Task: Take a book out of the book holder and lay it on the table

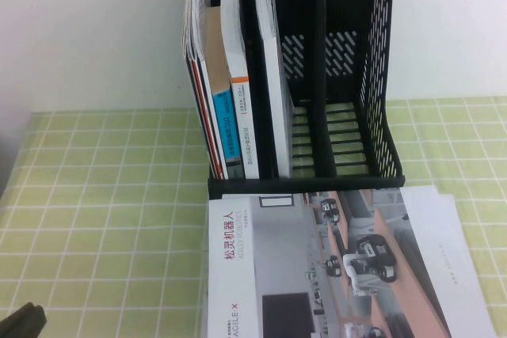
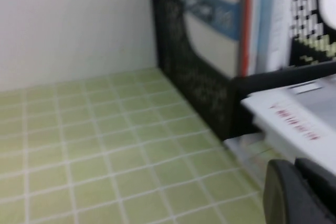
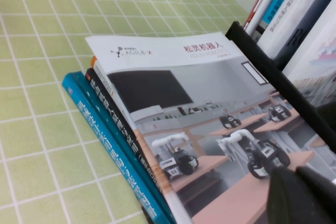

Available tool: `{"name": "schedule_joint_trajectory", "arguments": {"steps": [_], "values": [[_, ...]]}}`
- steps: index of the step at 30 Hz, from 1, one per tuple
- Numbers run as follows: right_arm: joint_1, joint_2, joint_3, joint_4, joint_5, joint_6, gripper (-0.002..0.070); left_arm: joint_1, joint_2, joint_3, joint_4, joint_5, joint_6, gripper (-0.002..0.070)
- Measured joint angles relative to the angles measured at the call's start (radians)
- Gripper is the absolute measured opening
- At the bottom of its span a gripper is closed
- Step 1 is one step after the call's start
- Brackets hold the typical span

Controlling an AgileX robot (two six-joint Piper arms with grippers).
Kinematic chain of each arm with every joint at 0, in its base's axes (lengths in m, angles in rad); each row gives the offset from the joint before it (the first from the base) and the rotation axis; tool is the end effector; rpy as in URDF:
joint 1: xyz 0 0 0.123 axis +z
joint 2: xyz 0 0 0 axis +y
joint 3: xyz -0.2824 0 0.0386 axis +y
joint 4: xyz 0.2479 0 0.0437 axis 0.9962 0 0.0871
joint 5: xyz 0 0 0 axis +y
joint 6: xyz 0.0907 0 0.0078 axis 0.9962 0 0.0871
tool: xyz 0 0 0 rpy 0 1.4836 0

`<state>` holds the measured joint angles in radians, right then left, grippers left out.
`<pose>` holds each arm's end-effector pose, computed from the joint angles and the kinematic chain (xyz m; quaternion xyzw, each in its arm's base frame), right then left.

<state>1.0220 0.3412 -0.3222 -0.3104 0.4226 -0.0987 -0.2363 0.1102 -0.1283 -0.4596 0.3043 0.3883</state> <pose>0.0519 0.0629 0.2629 -0.4983 0.6446 0.1327 0.5645 0.0550 -0.0258 0.2253 0.1126 0.7554 -0.1431 0.6294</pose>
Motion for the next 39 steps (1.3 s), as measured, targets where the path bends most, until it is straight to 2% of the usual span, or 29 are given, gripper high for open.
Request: {"name": "schedule_joint_trajectory", "arguments": {"steps": [5,10,19,30,39], "values": [[0.000,0.000,0.000,0.000,0.011,0.000,0.0001,0.002,0.000,0.109,0.232,-0.106,-0.329,-0.0001],[0.000,0.000,0.000,0.000,0.011,0.000,0.0001,0.019,0.000,0.152,0.296,-0.094,-0.497,-0.0002],[0.000,0.000,0.000,0.000,0.011,0.000,0.0001,0.026,-0.012,0.152,0.355,0.006,-0.526,-0.0002],[-0.002,0.000,0.000,0.000,0.015,0.000,0.0001,0.219,-0.121,0.150,0.361,0.045,-0.530,-0.0002],[-0.002,0.000,0.000,0.000,0.015,0.000,0.0001,0.234,-0.121,0.150,0.361,0.045,-0.532,-0.0002]]}}
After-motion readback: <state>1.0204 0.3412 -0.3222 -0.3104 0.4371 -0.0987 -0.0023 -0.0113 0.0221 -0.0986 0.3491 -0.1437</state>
